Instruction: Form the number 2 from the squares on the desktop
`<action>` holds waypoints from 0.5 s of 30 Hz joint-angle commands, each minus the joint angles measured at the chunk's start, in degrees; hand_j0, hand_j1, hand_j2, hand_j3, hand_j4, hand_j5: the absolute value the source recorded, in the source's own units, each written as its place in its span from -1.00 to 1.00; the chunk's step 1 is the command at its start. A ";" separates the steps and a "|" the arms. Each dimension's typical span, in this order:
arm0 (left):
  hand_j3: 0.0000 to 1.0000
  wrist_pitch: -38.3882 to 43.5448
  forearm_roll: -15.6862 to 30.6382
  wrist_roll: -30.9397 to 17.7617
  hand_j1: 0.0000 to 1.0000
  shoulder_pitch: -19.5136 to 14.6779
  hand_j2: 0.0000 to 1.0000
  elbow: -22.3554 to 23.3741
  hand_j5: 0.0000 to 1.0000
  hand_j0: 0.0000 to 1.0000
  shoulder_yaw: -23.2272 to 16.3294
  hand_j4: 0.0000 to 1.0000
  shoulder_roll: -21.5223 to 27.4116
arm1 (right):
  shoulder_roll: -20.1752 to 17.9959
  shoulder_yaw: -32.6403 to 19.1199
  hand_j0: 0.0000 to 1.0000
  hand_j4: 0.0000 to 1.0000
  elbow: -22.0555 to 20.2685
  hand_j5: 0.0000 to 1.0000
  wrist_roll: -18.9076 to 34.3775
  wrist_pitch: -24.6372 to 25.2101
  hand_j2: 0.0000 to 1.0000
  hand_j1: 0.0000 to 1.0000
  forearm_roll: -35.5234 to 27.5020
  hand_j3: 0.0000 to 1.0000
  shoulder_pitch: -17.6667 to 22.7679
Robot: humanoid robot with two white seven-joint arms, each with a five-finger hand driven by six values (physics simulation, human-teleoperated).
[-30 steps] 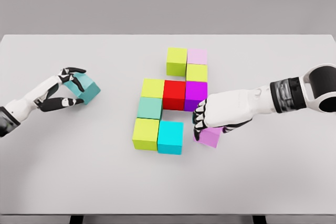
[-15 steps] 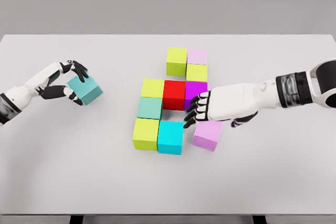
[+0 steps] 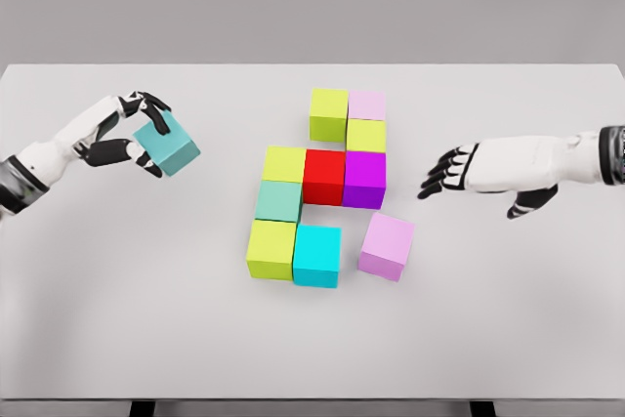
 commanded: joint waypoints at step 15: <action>-0.40 0.15 -1.96 -0.04 -0.40 -2.28 -0.40 1.87 -0.40 -0.40 0.01 -0.40 -5.03 | 1.82 1.23 1.00 1.00 -0.88 1.00 -0.03 0.16 1.00 1.00 3.16 1.00 2.47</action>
